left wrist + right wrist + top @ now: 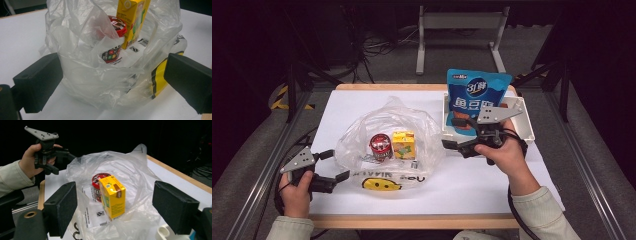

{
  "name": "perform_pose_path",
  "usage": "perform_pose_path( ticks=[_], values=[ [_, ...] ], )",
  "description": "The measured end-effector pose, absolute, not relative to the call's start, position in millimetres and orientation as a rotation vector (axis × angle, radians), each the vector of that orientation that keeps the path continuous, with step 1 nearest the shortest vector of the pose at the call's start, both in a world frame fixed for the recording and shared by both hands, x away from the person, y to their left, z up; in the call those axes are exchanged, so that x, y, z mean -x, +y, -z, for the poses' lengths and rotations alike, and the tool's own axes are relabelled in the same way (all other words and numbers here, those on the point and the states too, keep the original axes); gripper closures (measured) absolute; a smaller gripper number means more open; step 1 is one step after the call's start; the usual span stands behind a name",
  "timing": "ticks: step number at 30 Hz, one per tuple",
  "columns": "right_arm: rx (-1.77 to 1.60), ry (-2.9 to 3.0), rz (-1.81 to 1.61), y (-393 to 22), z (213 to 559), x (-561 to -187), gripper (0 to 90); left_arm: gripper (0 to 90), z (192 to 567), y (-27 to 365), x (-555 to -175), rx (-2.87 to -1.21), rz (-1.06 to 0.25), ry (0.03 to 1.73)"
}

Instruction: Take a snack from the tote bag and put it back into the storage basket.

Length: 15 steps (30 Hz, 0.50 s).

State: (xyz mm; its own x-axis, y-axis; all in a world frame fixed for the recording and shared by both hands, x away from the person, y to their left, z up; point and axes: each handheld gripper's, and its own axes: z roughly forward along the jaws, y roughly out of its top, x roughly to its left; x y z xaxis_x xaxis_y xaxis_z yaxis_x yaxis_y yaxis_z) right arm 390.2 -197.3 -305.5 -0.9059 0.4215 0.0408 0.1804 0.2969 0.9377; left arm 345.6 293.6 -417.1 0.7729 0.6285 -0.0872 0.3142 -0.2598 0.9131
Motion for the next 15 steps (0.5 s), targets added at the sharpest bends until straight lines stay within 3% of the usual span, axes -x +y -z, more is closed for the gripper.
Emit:
perform_pose_path(
  ticks=[15],
  values=[
    [-0.532,2.389,-1.704,-160.8,319.6,-408.3,20.2,2.7,418.2,292.9,-348.3,-1.855,-0.354,0.724]
  ],
)
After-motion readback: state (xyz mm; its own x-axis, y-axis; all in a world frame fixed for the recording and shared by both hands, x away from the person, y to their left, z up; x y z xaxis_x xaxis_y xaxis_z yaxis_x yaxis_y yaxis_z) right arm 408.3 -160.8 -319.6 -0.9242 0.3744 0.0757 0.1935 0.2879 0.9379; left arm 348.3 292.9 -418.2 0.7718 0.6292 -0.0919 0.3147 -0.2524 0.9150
